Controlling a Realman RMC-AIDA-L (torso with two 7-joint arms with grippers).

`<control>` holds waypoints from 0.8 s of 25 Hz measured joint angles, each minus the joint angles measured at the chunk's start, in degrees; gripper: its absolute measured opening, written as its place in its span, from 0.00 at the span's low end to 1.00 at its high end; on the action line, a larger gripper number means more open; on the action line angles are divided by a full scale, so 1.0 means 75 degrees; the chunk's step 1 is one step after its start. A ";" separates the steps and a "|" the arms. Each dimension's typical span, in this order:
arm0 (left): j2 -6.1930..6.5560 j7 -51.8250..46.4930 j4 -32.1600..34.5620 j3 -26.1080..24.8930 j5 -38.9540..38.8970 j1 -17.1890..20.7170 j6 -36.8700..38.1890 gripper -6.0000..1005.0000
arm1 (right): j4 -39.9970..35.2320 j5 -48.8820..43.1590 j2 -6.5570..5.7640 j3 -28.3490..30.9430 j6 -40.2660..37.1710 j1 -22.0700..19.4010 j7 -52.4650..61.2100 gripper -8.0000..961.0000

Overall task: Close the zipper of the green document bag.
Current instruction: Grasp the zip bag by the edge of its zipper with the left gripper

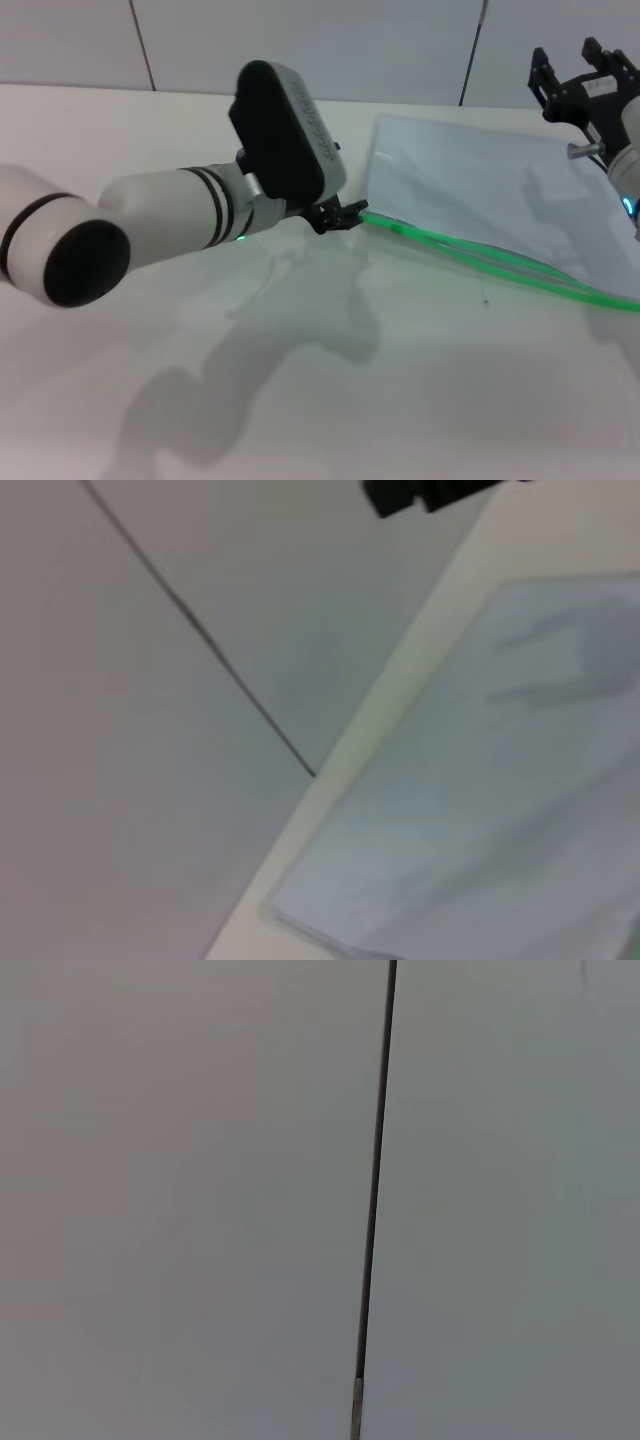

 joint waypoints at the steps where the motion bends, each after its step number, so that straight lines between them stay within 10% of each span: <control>1: -0.0053 0.0033 0.0081 -0.0099 0.0226 -0.0006 -0.0242 0.77 | 0.0001 0.0000 0.0000 0.0000 0.0000 0.0005 0.0000 0.65; 7: -0.0539 0.0022 0.0202 -0.0751 0.1811 -0.0073 -0.1345 0.76 | 0.0002 0.0000 0.0000 0.0000 0.0000 0.0022 0.0000 0.65; 20: -0.0539 0.0030 0.1015 -0.0777 0.2085 0.0077 -0.1963 0.75 | 0.0014 0.0000 0.0000 0.0000 0.0011 0.0032 0.0001 0.65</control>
